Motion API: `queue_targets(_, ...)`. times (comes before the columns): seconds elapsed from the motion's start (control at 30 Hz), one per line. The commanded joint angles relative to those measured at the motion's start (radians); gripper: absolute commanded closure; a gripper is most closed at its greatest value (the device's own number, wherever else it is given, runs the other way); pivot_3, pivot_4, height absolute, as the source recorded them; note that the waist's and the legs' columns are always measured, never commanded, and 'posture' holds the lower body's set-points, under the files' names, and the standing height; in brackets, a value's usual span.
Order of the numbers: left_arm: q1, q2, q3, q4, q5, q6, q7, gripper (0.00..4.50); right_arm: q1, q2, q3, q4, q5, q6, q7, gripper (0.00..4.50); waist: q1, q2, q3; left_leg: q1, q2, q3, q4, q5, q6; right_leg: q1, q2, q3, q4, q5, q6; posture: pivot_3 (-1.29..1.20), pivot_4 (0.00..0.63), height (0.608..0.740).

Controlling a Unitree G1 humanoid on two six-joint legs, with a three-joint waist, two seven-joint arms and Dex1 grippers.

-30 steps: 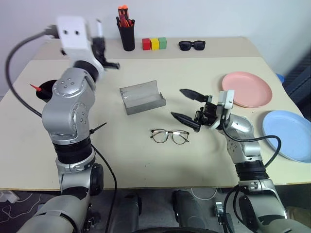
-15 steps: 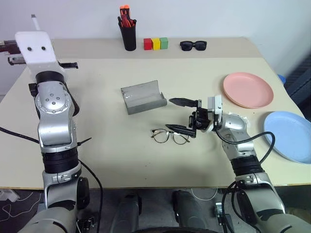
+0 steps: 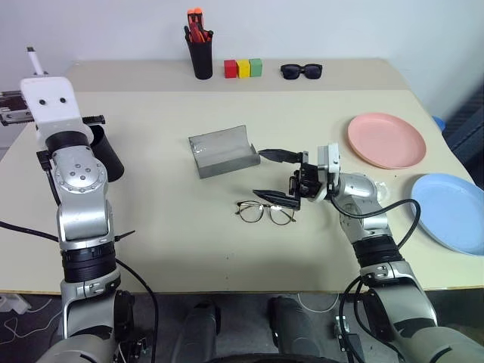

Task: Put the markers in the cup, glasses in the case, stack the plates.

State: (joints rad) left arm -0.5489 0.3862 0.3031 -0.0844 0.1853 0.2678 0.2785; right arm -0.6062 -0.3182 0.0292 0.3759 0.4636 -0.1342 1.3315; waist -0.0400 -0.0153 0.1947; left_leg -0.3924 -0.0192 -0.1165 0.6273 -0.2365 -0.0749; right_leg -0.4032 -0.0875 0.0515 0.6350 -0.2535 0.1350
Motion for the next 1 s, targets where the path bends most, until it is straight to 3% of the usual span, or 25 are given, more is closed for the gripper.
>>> queue_targets(0.03, -0.037, 0.031, 0.015, 0.075, 0.008, -0.084, 0.017, 4.41, -0.029, 0.004, -0.004, -0.089, 0.009, 0.035, -0.037, 0.00, 0.000, 0.000, 0.000, 0.000, 0.000, 0.000, 0.000, 0.000, 0.000, 0.000, 0.000, 0.000, 0.000, 0.000, 0.000, 0.00, 0.150, 0.740)
queue_targets(0.53, -0.035, 0.017, 0.002, 0.286, -0.007, -0.196, 0.042, 4.41, 0.029, -0.026, -0.018, -0.212, 0.012, 0.096, -0.102, 0.00, 0.000, 0.000, 0.000, 0.000, 0.000, 0.000, 0.000, 0.000, 0.000, 0.000, 0.000, 0.000, 0.000, 0.000, 0.000, 0.00, 0.150, 0.740)
queue_targets(0.63, -0.019, 0.008, -0.007, 0.279, -0.013, -0.199, 0.028, 3.29, 0.042, -0.032, -0.021, -0.219, 0.014, 0.093, -0.103, 0.00, -0.001, 0.000, 0.000, 0.000, 0.000, 0.000, 0.000, 0.000, 0.000, 0.000, 0.000, 0.000, 0.000, 0.000, 0.000, 0.00, 0.150, 0.740)
queue_targets(0.8, -0.001, -0.011, -0.008, 0.254, -0.035, -0.196, 0.016, 0.89, 0.059, -0.037, -0.024, -0.213, 0.014, 0.081, -0.100, 0.00, -0.001, 0.000, 0.000, 0.000, 0.000, 0.000, 0.000, 0.000, 0.000, 0.000, 0.000, 0.000, 0.000, 0.000, 0.000, 0.00, 0.150, 0.740)
queue_targets(1.0, -0.048, -0.042, -0.027, 0.155, -0.113, -0.126, -0.069, 0.89, 0.081, -0.044, -0.033, -0.214, 0.006, 0.076, -0.122, 0.00, 0.002, 0.000, 0.000, 0.000, 0.000, 0.000, 0.000, 0.000, 0.000, 0.000, 0.000, 0.000, 0.000, 0.000, 0.000, 0.00, 0.150, 0.740)
